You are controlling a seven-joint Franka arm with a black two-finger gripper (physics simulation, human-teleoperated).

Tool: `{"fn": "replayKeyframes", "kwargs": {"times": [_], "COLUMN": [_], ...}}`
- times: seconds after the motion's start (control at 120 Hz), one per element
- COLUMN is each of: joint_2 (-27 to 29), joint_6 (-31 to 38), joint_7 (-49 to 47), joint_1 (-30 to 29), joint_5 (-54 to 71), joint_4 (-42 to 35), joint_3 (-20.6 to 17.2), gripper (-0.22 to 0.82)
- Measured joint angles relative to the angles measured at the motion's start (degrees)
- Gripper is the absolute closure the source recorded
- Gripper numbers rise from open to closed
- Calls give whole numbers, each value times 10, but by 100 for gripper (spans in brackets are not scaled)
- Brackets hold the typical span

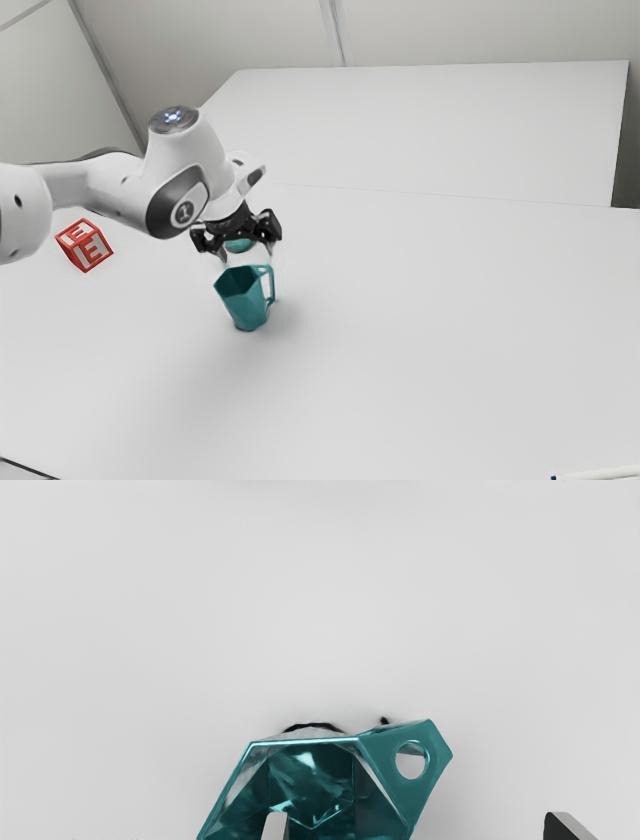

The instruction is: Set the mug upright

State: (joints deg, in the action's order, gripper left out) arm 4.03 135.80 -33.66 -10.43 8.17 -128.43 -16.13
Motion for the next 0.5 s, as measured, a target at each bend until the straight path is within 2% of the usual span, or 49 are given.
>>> {"fn": "replayKeyframes", "kwargs": {"times": [0.15,0.5], "joint_2": [11,-3], "joint_6": [-33,-194], "joint_7": [2,91], "joint_1": [6,10], "joint_5": [0,1], "joint_4": [32,190], "joint_3": [-1,-5], "gripper": [3,1]}}
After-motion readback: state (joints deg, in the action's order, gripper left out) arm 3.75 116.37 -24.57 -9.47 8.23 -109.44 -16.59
